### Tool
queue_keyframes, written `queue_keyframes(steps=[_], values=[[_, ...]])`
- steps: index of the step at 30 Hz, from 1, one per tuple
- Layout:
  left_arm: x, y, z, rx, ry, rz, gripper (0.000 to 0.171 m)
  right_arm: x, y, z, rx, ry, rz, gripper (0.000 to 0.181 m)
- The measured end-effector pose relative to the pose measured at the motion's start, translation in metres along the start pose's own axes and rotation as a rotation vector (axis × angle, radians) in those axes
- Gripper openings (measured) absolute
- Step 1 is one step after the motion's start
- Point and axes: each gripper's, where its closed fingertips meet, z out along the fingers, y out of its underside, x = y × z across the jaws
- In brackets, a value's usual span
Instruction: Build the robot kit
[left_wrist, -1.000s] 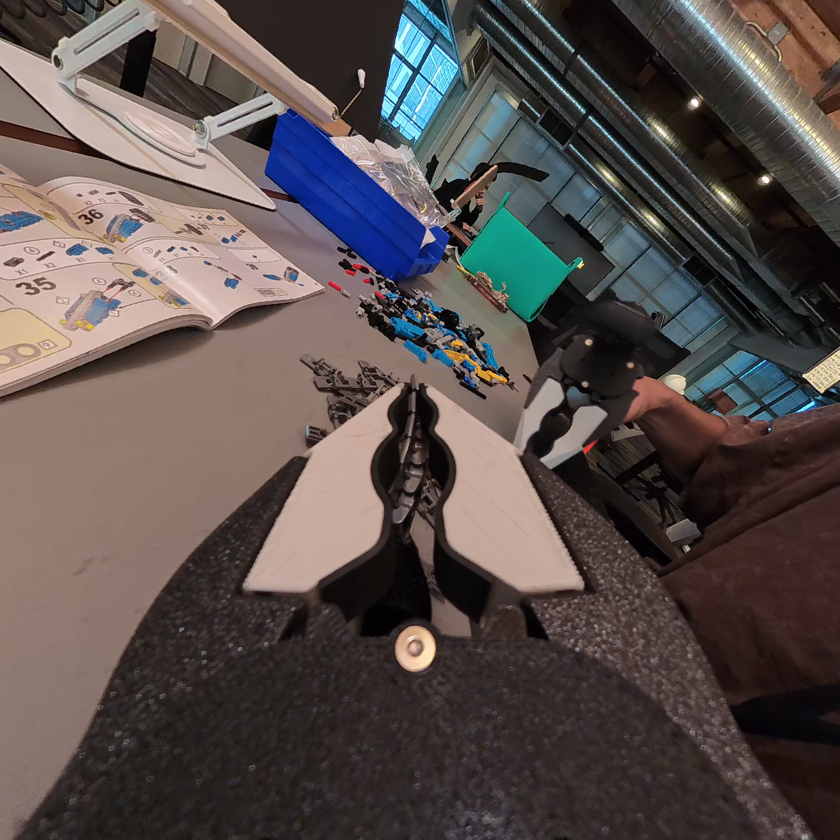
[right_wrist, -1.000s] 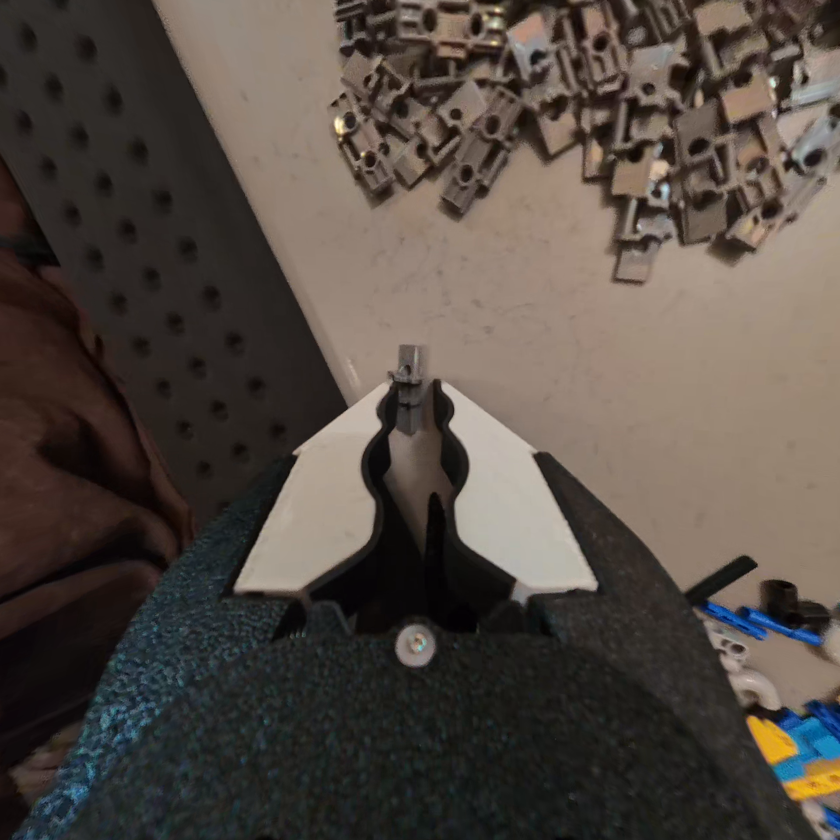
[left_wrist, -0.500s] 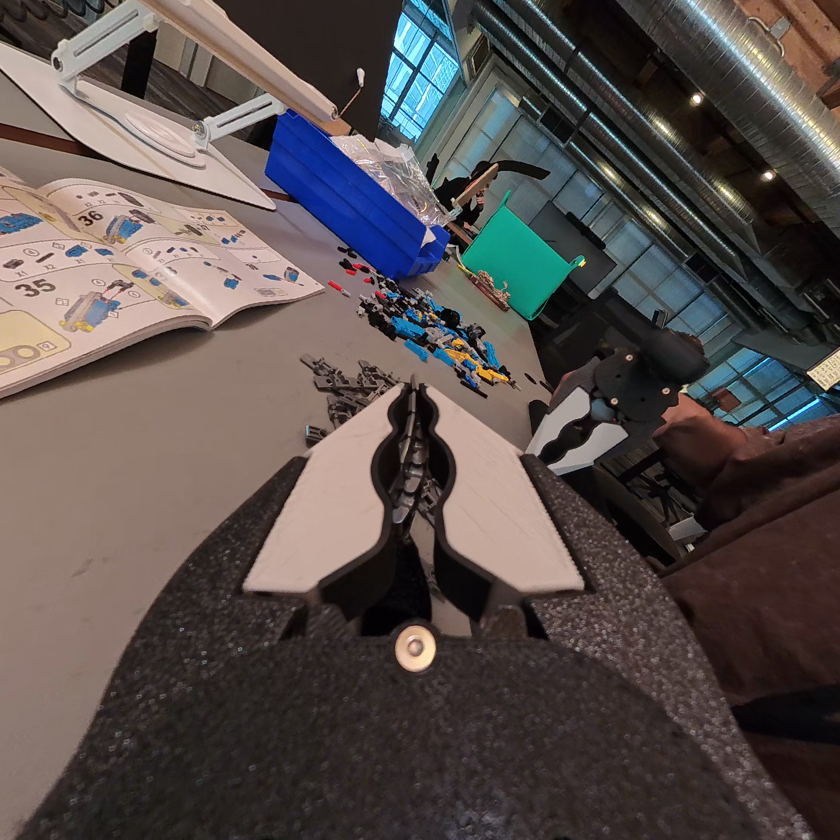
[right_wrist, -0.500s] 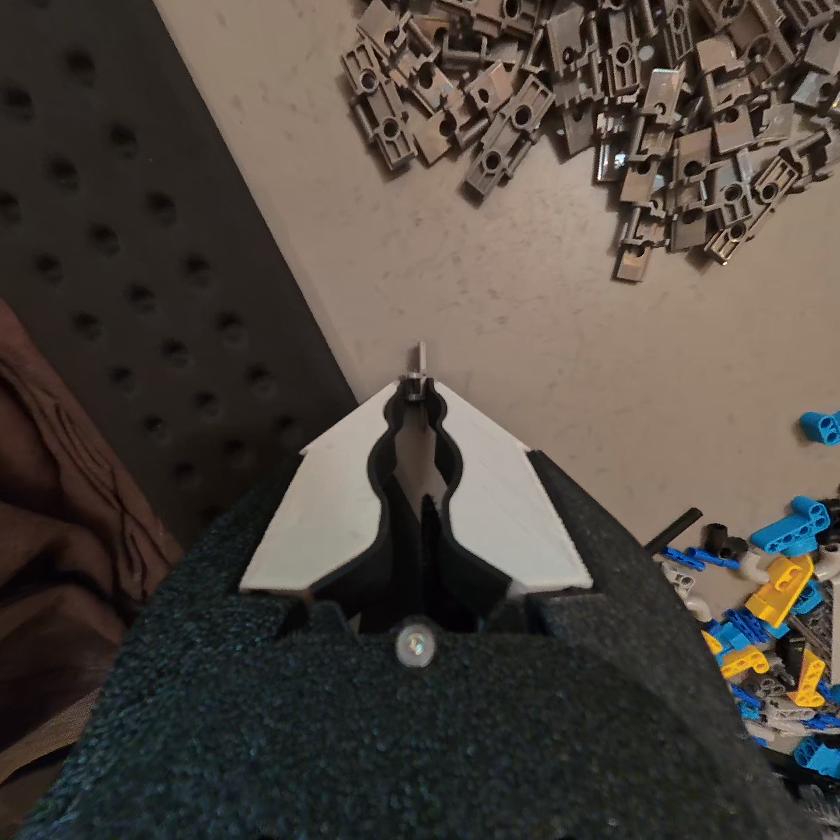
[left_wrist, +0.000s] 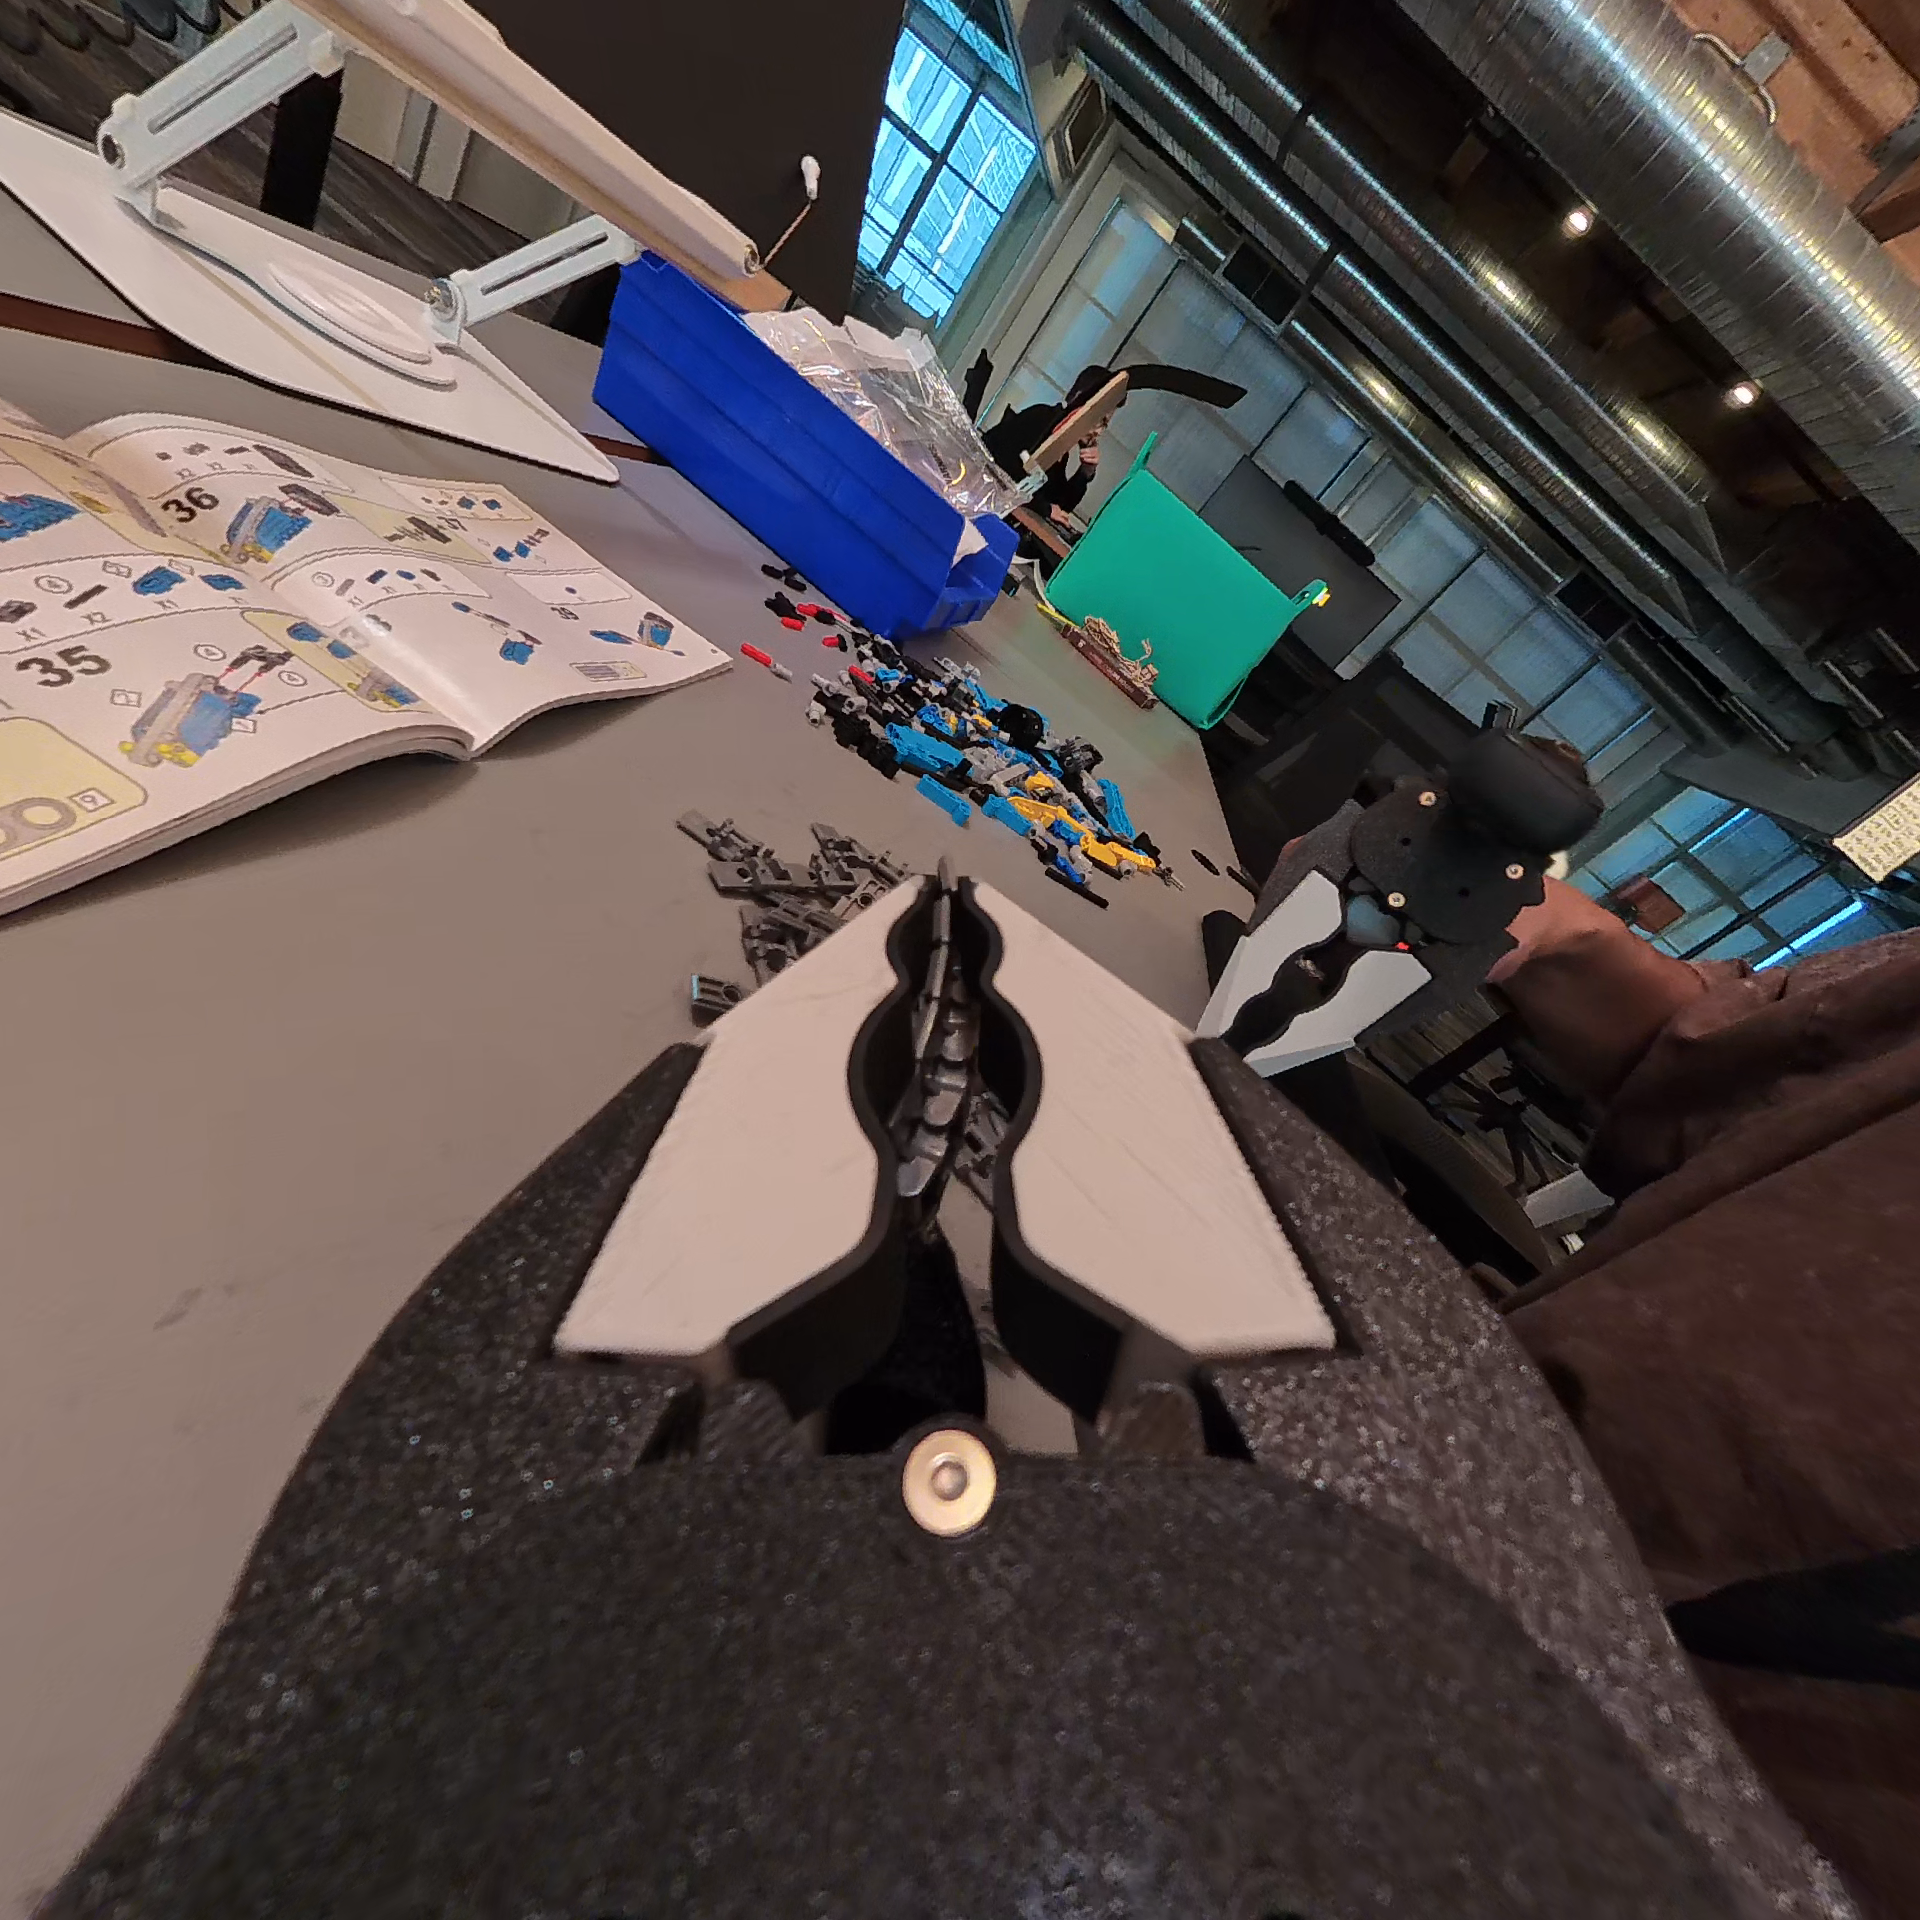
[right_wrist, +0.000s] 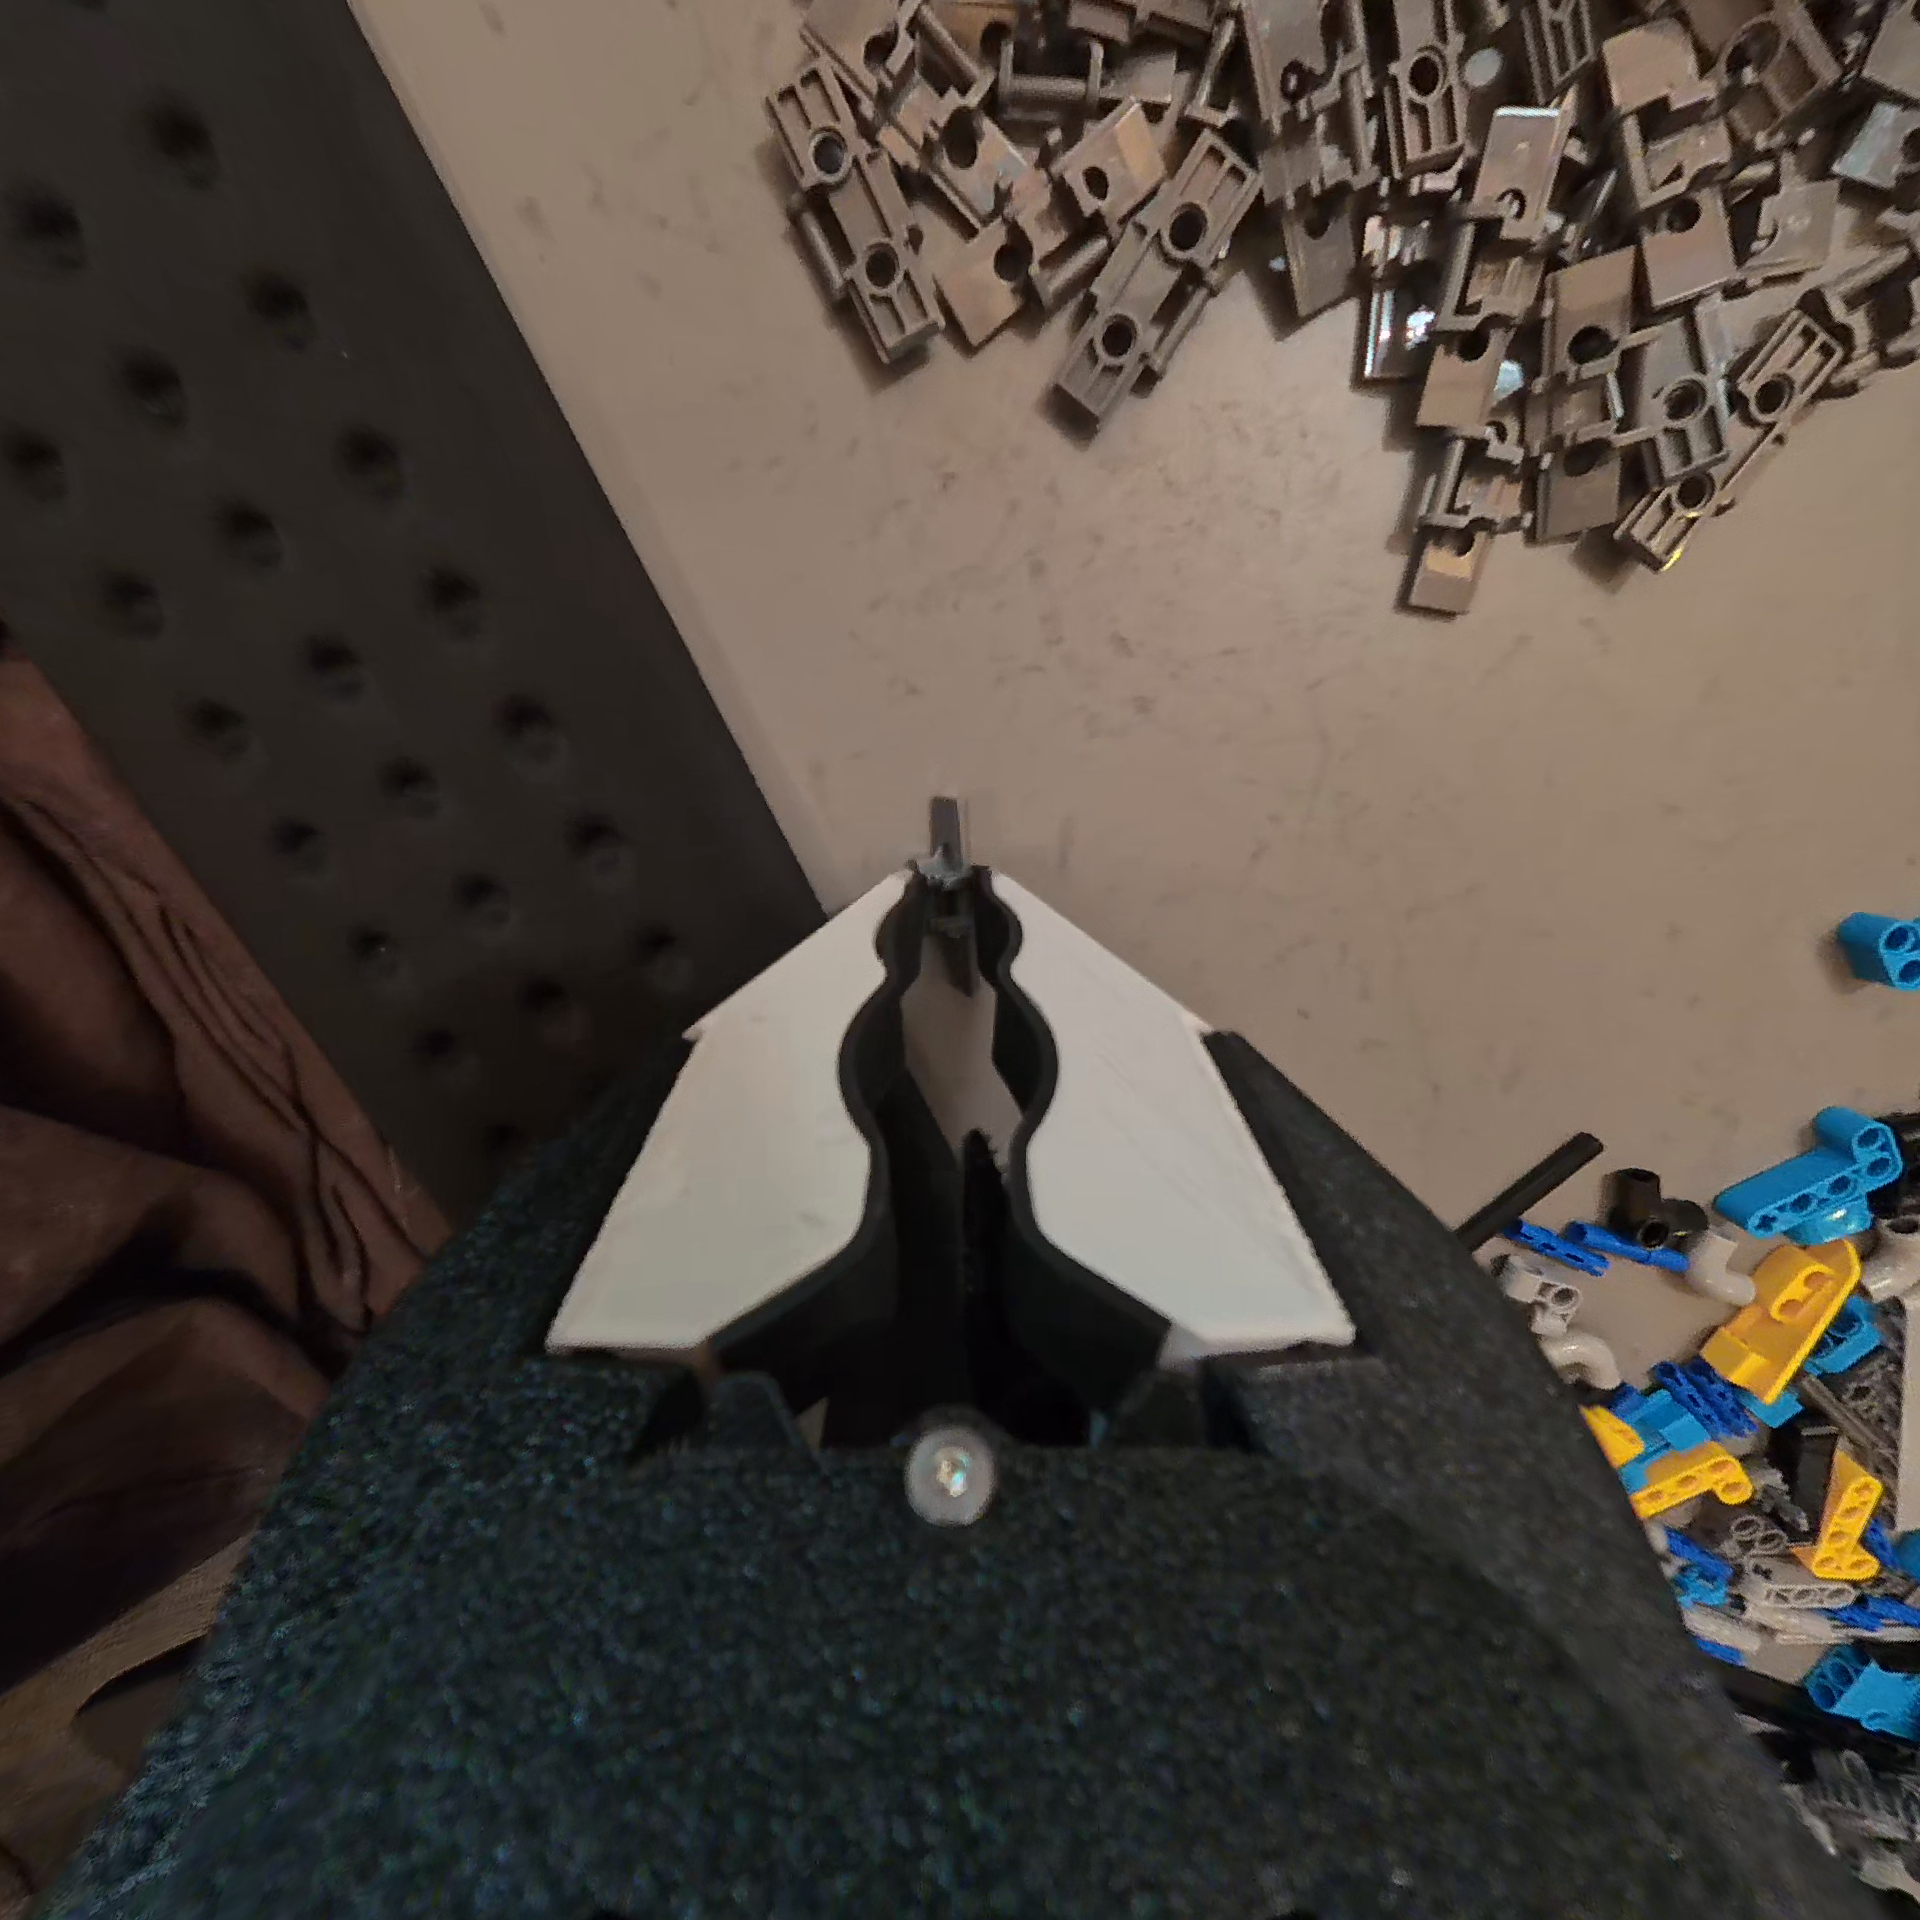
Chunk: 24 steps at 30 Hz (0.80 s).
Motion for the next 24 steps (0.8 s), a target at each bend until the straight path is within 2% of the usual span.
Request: queue_keyframes(steps=[3,5,7,11,14,16,17,20,24], values=[[0.005,0.000,0.000,0.007,0.030,-0.002,0.002,0.009,-0.003,0.000,0.035,0.018,0.041,0.008],[0.011,-0.001,0.001,0.020,0.067,-0.014,0.002,0.019,-0.017,-0.003,0.133,0.002,0.118,0.008],[0.017,-0.005,0.000,0.052,0.113,-0.044,0.002,0.027,-0.058,-0.015,0.352,-0.036,0.210,0.008],[0.021,-0.009,0.000,0.094,0.139,-0.060,0.001,0.039,-0.160,-0.053,0.835,-0.101,0.318,0.008],[0.022,-0.009,0.002,0.096,0.139,-0.065,0.002,0.055,-0.213,-0.058,1.083,-0.117,0.399,0.008],[0.022,-0.008,0.003,0.093,0.137,-0.068,0.002,0.062,-0.233,-0.053,1.140,-0.156,0.448,0.008],[0.021,-0.008,0.003,0.095,0.130,-0.070,0.002,0.060,-0.239,-0.048,1.113,-0.153,0.435,0.008],[0.018,-0.006,0.002,0.095,0.103,-0.078,0.002,0.061,-0.237,-0.047,1.050,0.013,0.342,0.007],[0.010,-0.006,0.003,0.103,0.037,-0.074,0.002,0.059,-0.235,-0.047,1.036,0.062,0.341,0.007]])
